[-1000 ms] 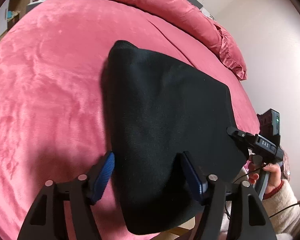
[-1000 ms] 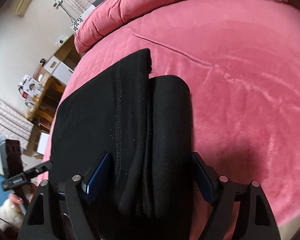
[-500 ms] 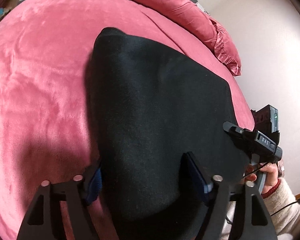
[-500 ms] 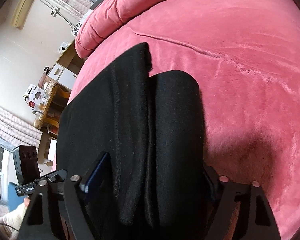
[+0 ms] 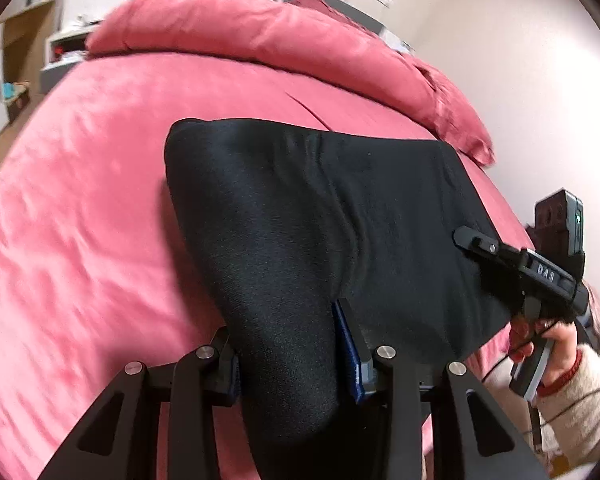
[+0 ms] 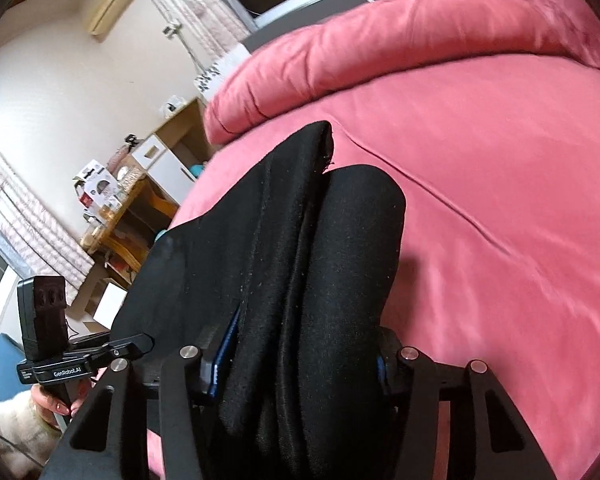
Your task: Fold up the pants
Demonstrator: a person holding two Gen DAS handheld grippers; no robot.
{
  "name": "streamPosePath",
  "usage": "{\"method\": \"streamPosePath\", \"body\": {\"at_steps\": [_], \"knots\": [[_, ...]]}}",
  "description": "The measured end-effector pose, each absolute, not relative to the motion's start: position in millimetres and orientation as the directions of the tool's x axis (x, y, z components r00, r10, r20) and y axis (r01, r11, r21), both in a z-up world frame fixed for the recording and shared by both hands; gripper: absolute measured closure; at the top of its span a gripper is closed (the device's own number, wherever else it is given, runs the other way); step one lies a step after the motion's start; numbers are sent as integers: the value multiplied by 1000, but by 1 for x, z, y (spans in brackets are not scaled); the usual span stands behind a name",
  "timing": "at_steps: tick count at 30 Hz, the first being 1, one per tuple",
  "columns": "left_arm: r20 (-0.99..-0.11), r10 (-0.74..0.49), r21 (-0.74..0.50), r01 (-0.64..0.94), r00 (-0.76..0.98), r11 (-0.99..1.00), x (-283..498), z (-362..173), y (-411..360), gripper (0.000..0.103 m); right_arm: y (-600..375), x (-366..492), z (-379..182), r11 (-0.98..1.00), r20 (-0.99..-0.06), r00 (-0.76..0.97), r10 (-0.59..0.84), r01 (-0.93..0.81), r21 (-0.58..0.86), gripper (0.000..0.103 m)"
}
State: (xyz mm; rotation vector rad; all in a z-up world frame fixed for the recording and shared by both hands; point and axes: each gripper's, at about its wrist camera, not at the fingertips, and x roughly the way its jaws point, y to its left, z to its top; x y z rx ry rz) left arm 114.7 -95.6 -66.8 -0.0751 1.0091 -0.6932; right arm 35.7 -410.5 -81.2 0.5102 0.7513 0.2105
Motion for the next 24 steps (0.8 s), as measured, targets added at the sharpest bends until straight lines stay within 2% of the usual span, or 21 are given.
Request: {"method": "streamPosePath", "body": {"at_steps": [5, 11, 14, 16, 17, 18, 19, 24], "knots": [[-753, -506, -295, 470, 421, 832, 177, -58, -86, 64, -391, 109, -78, 858, -571, 732, 372, -36, 513, 49], [-747, -483, -271, 454, 456, 849, 251, -67, -92, 64, -383, 182, -80, 872, -561, 746, 358, -52, 487, 49], [-763, -476, -276, 445, 437, 852, 279, -87, -94, 57, -388, 209, -98, 880, -604, 725, 330, -5, 475, 46], [-742, -500, -309, 434, 446, 846, 280, -97, -90, 42, -394, 218, -119, 875, -644, 694, 321, 42, 482, 39], [-730, -507, -315, 432, 459, 845, 276, -99, -86, 40, -399, 214, -125, 866, -628, 706, 327, 43, 499, 38], [-718, -506, -312, 429, 478, 848, 268, -102, -83, 38, -401, 211, -124, 865, -621, 715, 322, 45, 499, 32], [-709, -500, -300, 428, 498, 852, 261, -102, -81, 37, -401, 207, -123, 870, -622, 720, 308, 51, 490, 27], [-661, -444, -209, 419, 605, 883, 219, -100, -77, 37, -401, 169, -114, 904, -630, 743, 227, 80, 420, 24]]}}
